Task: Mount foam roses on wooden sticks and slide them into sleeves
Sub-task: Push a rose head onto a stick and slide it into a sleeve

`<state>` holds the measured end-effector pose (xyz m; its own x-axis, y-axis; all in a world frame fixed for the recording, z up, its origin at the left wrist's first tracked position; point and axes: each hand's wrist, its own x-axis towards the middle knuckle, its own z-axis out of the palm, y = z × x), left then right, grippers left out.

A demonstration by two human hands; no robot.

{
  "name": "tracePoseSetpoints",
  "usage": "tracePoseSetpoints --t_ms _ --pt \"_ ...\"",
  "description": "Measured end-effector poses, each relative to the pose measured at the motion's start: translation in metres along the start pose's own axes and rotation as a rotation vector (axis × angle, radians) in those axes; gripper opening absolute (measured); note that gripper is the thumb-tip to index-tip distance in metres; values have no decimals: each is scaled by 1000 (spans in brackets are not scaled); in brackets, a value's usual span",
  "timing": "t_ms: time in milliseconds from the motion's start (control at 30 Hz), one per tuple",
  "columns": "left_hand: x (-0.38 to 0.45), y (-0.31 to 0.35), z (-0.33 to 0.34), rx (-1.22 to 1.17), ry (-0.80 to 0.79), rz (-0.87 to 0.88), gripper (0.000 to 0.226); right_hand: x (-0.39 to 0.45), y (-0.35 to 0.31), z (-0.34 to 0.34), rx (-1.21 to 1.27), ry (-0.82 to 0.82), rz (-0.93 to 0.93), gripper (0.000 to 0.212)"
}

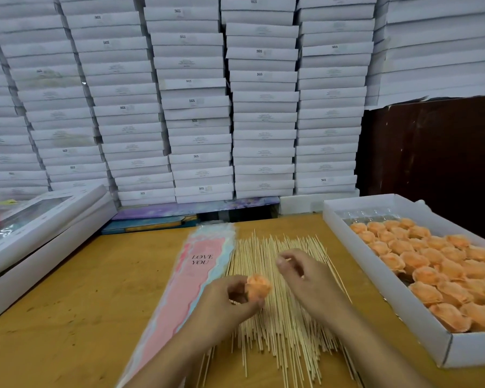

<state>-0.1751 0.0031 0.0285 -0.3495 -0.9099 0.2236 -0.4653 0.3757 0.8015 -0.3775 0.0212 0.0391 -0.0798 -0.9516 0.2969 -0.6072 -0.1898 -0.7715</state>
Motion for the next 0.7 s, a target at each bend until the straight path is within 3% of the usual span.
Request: tracePoseSetpoints --t_ms 100,233,367,567,700 --pt "2 -5 -7 -149 52 -70 8 9 24 -17 -363 187 198 23" --pt "-1 -13 -10 -291 103 -179 1 10 47 -16 -582 109 348 41" --pt "-2 -23 -11 -361 97 -255 23 14 55 -13 -517 103 406 44" --pt "-1 -23 -11 -468 129 -297 22 19 62 -20 -423 39 465 39" --pt "-2 -23 -10 -551 123 -322 39 18 60 -20 -371 67 465 41"
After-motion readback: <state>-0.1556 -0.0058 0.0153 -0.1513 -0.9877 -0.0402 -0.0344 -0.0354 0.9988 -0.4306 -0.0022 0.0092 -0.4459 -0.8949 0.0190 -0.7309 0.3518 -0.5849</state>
